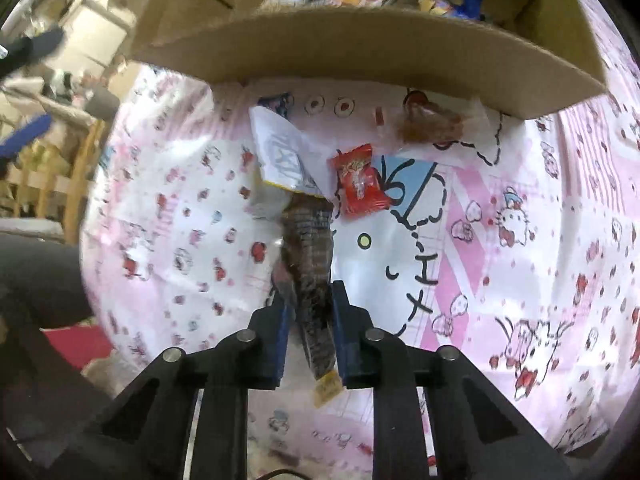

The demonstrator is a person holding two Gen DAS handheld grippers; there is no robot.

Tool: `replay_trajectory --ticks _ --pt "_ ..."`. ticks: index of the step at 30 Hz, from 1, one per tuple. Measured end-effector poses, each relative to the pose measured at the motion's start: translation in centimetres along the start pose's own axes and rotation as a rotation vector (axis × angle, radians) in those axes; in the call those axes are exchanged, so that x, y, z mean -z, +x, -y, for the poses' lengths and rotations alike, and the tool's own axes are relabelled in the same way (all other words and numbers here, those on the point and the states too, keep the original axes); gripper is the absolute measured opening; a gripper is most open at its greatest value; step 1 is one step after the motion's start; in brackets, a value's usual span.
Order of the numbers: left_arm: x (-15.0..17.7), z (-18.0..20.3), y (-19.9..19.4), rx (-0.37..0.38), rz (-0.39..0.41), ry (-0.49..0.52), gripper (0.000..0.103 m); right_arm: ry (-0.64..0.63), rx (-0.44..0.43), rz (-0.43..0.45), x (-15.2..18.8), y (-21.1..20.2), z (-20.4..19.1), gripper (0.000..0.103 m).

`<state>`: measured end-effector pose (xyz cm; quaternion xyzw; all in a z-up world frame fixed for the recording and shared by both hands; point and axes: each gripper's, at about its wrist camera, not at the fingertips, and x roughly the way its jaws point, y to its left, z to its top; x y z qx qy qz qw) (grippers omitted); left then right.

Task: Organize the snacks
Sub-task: 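Grasp the dark clear-wrapped cookie bag with the right gripper and lift it, then grasp the white-and-blue bar with the left gripper while the right holds the cookie bag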

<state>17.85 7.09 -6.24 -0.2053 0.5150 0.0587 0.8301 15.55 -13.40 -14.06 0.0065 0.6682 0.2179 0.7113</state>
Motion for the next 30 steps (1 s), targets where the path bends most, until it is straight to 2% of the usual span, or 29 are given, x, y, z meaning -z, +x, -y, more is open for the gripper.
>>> replay_trajectory --ticks 5,7,11,14,17,18,20,22,25,27,30 --pt "0.4 0.2 0.4 -0.020 -0.005 0.016 0.102 0.013 0.006 0.023 -0.1 -0.8 1.4 0.012" --pt "0.6 0.1 0.7 -0.028 -0.010 0.016 0.102 0.014 -0.017 0.007 -0.5 -0.1 1.3 0.012" --pt "0.8 0.2 1.2 -0.049 -0.017 0.031 0.102 0.017 0.033 -0.009 -1.2 2.3 0.8 0.014" --pt "1.0 0.0 1.5 -0.061 -0.023 0.035 0.102 0.015 0.017 -0.005 -1.0 2.2 0.7 0.012" --pt "1.8 0.6 2.3 -0.058 -0.051 0.058 0.101 0.029 -0.023 0.046 -0.6 0.3 0.8 0.012" --pt "2.0 0.9 2.6 -0.060 -0.056 0.068 0.099 0.045 -0.054 0.077 -0.3 -1.0 1.0 0.012" --pt "2.6 1.8 3.3 -0.071 -0.070 0.096 0.086 0.067 -0.107 0.115 0.2 -2.6 1.4 0.012" --pt "3.1 2.8 4.4 -0.075 -0.102 0.124 0.082 0.083 -0.123 0.150 1.1 -4.1 1.9 0.012" --pt "4.1 4.5 6.2 -0.099 -0.128 0.165 0.082 0.145 -0.164 0.203 2.4 -5.6 3.1 0.012" --pt "4.7 6.0 7.4 -0.118 -0.141 0.204 0.081 0.164 -0.159 0.251 2.8 -6.4 3.5 0.012" --pt "5.3 7.6 9.0 -0.130 -0.165 0.224 0.069 0.201 -0.155 0.283 3.0 -6.9 4.5 0.012"
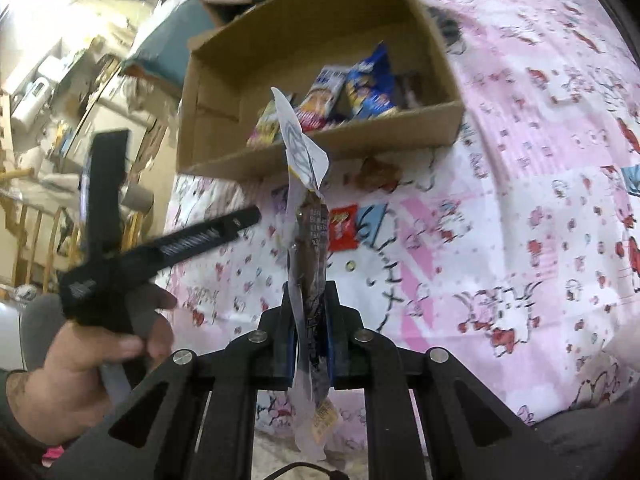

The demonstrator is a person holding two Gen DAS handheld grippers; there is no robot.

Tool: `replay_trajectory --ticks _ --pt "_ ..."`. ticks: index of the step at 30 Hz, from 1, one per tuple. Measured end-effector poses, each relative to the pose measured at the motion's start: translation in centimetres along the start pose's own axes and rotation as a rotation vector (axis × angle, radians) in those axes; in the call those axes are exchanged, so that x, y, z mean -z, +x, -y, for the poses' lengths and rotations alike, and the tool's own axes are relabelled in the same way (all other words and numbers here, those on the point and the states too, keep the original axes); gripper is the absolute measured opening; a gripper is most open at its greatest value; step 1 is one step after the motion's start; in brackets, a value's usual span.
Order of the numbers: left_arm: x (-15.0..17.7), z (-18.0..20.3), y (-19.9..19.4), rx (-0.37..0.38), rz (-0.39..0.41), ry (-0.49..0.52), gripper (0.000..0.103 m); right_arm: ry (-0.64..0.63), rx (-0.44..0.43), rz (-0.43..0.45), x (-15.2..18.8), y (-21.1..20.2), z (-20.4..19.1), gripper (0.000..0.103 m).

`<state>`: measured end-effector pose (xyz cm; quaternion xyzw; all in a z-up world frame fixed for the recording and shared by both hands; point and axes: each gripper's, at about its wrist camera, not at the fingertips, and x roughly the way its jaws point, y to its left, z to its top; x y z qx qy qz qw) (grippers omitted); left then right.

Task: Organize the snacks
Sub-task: 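Grasp the white-and-blue bar with the left gripper while the right holds the cookie bag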

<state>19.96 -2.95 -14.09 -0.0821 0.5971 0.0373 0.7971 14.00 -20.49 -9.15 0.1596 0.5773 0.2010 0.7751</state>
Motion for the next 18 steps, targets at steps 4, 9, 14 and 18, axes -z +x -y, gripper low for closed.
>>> replay_trajectory --ticks 4,9,14,18 --pt "-0.2 1.6 1.7 -0.027 -0.028 0.000 0.066 0.035 -0.014 0.015 0.0 -0.2 0.8 0.012" --pt "-0.1 3.0 3.8 -0.041 -0.068 0.013 0.044 0.039 -0.027 0.030 -0.1 -1.0 1.0 0.012" --pt "0.2 1.6 3.2 0.018 -0.045 -0.020 0.014 0.052 -0.043 0.036 -0.2 -1.3 1.3 0.012" --pt "0.5 0.3 1.2 0.019 -0.038 -0.016 0.014 0.046 -0.063 0.046 -0.2 -1.9 1.0 0.012"
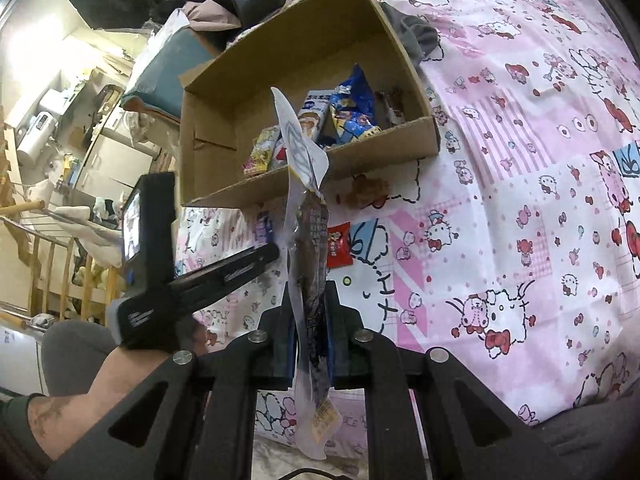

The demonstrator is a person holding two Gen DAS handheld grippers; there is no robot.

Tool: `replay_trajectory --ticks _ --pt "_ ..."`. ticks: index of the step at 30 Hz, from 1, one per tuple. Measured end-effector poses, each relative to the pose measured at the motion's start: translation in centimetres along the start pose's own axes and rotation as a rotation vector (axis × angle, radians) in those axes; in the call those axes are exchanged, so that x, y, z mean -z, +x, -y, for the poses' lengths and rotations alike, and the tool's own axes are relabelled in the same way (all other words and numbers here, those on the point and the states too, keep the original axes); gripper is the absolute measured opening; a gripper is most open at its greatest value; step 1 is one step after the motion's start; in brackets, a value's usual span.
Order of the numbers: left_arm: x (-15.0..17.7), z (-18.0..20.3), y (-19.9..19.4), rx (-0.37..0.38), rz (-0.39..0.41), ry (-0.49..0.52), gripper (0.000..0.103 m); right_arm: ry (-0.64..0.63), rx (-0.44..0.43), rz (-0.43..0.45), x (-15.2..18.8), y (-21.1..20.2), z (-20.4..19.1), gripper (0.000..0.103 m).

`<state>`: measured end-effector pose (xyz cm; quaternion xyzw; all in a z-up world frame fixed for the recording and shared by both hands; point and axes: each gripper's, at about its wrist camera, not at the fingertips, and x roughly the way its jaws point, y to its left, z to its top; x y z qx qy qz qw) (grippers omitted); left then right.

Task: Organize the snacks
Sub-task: 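Grasp the white-and-blue bar with the left gripper while the right holds the cookie bag, then carry the held bar and cookie bag up over the open box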

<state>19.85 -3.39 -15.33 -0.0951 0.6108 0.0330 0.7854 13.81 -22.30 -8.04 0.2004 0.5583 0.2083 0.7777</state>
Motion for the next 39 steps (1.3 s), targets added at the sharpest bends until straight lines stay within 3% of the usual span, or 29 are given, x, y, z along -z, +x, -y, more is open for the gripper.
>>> replay_trajectory --ticks 8,15,22,27,39 --pt "0.2 -2.5 -4.8 -0.007 0.061 0.023 0.014 -0.023 -0.061 0.021 0.0 -0.8 -1.2 0.012" --pt "-0.7 -5.0 -9.9 -0.004 0.167 0.046 0.014 -0.070 -0.144 0.152 -0.7 -3.5 -2.6 0.012" --pt "-4.6 -6.4 -13.7 0.001 0.315 0.042 0.014 -0.030 -0.187 0.280 -2.5 -6.0 -1.5 0.012" --pt "-7.0 -6.1 -15.0 0.011 0.372 0.058 0.014 0.008 -0.191 0.335 -4.6 -6.6 -0.7 0.012" --pt "-9.3 -2.9 -13.8 0.047 0.421 0.153 0.014 0.039 -0.156 0.346 -9.4 -5.2 1.1 0.012"
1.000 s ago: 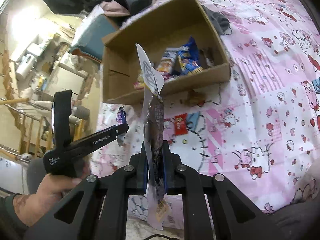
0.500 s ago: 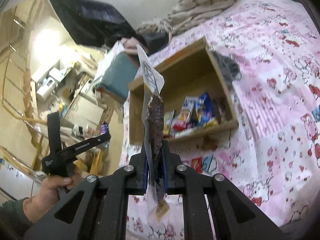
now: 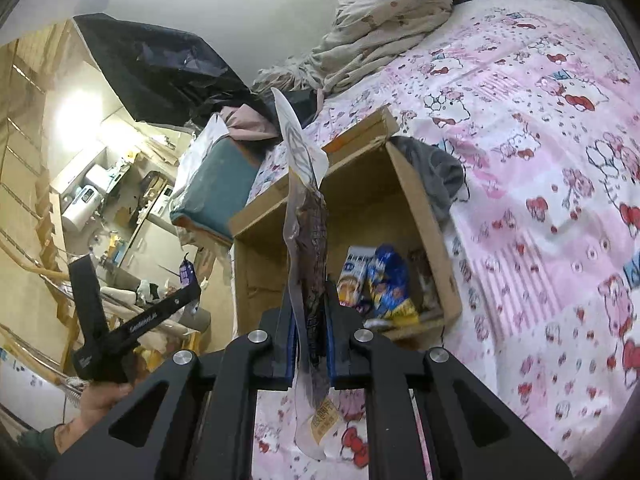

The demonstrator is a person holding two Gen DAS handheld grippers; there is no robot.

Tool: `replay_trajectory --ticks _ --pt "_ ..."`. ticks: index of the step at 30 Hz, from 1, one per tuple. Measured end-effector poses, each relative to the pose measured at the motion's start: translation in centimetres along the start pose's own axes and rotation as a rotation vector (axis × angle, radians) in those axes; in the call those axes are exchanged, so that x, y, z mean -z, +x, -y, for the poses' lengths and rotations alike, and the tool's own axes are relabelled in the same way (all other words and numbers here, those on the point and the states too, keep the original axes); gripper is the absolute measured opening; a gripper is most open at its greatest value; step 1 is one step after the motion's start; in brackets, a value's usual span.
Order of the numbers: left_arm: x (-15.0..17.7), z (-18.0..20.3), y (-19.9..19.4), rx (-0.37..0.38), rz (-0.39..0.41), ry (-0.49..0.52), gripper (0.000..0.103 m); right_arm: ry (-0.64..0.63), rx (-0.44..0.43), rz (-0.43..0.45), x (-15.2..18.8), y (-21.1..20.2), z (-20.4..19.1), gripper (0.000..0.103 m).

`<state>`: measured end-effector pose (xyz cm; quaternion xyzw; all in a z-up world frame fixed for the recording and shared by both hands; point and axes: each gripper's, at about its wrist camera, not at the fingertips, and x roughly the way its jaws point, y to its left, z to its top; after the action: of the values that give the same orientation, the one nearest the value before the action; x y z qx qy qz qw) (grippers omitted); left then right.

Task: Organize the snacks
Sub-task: 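Carry the held bar and cookie bag up over the open box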

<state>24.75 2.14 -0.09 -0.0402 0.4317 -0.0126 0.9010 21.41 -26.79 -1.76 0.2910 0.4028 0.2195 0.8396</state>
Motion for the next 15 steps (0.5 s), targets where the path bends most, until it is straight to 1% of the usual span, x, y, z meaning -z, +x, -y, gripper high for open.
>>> replay_trajectory --ticks 4,10,15 --pt "-0.1 0.7 1.2 0.020 -0.002 0.016 0.014 -0.006 0.028 -0.009 -1.6 1.6 0.7 0.012" --pt "0.1 0.8 3.1 0.021 -0.027 0.018 0.014 -0.026 0.067 -0.038 -2.9 4.5 1.2 0.012" --pt "0.7 0.8 4.7 0.009 -0.039 0.017 0.014 -0.076 0.140 -0.058 -3.0 6.3 1.4 0.012"
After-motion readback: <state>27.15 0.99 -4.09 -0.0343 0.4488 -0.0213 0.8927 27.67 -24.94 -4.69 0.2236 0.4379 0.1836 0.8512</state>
